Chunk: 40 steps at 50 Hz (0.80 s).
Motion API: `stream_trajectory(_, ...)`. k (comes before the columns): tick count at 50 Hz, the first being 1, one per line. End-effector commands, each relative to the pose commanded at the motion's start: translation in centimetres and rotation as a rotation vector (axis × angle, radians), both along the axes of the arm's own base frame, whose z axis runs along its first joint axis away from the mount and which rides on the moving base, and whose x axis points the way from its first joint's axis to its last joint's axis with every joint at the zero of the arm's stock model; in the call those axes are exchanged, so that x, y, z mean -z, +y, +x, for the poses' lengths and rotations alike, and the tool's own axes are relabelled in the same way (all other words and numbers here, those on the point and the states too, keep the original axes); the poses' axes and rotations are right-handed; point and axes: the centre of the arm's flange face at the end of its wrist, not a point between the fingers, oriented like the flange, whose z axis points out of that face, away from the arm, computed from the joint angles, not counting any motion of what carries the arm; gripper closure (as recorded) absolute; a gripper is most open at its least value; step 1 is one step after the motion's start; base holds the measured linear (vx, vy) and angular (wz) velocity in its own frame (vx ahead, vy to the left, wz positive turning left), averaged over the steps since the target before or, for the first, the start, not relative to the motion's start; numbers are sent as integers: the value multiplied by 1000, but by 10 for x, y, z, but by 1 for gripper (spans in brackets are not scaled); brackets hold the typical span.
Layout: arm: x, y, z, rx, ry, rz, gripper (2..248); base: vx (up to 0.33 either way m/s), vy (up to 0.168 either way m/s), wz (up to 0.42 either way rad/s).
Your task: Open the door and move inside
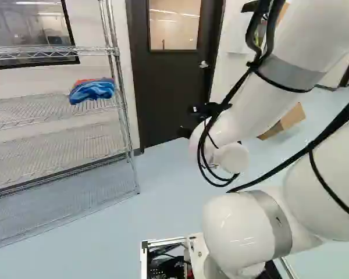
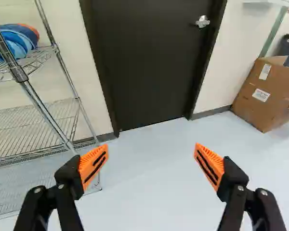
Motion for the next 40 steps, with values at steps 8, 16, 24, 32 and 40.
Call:
stream_trajectory(8, 0, 0, 0, 0, 0, 0, 3, 0, 0, 0)
stream_trajectory(16, 0, 0, 0, 0, 0, 0, 3, 0, 0, 0)
stream_trajectory(24, 0, 0, 0, 0, 0, 0, 3, 0, 0, 0)
stream_trajectory(32, 0, 0, 0, 0, 0, 0, 3, 0, 0, 0)
stream_trajectory(40, 0, 0, 0, 0, 0, 0, 3, 31, 1, 1)
